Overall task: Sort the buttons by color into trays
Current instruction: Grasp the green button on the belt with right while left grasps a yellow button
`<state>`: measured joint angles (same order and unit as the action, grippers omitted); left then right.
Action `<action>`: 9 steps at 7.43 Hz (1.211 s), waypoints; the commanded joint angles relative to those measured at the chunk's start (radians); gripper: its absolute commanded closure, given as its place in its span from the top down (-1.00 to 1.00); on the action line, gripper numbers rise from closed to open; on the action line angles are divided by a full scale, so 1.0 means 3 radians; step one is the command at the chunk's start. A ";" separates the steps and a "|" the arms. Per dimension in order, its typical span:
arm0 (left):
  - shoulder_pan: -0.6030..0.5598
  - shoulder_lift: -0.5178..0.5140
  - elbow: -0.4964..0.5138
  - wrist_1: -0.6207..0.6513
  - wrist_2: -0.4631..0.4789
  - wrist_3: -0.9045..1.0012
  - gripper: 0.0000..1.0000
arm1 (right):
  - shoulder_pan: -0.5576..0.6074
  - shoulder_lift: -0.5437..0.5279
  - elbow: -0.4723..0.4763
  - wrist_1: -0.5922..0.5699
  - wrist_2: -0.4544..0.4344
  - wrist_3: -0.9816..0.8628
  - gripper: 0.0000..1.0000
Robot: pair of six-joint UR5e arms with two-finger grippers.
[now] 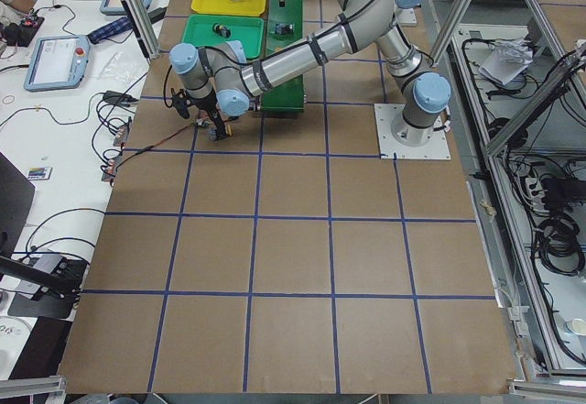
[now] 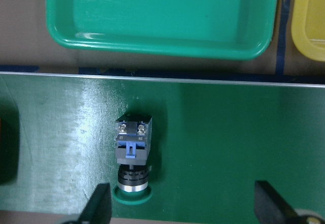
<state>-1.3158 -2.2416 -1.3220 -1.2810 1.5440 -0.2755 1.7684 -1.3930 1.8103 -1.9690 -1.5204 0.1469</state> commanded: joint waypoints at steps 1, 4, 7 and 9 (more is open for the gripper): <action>0.0045 -0.0029 -0.0052 -0.0010 0.0028 0.0013 1.00 | 0.0016 0.0255 0.0020 -0.0048 -0.0010 0.0011 1.00; 0.0035 -0.0131 -0.0058 0.0021 -0.0008 -0.0007 1.00 | 0.0011 0.0394 0.0020 -0.0079 0.0001 0.0017 1.00; 0.0045 -0.0147 -0.0123 0.0102 -0.0054 0.0140 0.72 | -0.0019 0.0455 0.0020 -0.0074 -0.0004 0.0011 -0.58; 0.0040 -0.0187 -0.0113 0.0138 -0.0033 0.0264 -0.11 | -0.0035 0.0440 0.0000 -0.0089 0.0001 0.0017 -1.00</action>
<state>-1.3035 -2.2904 -1.3564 -1.2464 1.5311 -0.2145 1.7613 -1.2585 1.8150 -1.9922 -1.5214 0.1513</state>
